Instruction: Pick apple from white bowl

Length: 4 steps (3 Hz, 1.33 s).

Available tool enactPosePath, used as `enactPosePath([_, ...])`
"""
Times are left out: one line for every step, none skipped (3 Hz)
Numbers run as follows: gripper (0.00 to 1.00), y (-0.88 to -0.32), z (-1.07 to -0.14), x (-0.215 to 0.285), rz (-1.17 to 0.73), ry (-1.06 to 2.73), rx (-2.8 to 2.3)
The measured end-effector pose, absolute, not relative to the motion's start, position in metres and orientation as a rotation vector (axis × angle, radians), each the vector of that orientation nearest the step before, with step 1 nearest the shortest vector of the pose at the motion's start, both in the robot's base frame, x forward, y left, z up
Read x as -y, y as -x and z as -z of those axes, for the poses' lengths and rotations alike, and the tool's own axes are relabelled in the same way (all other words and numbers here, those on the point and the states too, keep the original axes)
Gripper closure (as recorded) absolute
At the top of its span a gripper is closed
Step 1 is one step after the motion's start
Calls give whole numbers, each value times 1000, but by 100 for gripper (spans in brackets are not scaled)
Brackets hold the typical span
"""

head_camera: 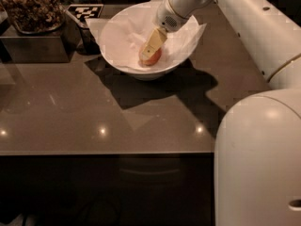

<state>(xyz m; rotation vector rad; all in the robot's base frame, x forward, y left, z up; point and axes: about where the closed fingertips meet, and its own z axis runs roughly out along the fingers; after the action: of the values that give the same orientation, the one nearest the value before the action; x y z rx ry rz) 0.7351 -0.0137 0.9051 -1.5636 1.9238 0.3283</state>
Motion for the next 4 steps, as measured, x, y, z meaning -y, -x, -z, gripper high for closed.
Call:
enactPosePath([11, -737, -891, 13, -361, 1570, -1936])
enactPosePath([10, -733, -880, 17, -414, 1547, -1955])
enactPosePath([24, -726, -873, 22, -474, 1502, -1968])
enactPosePath([44, -722, -865, 26, -515, 1472, -1979])
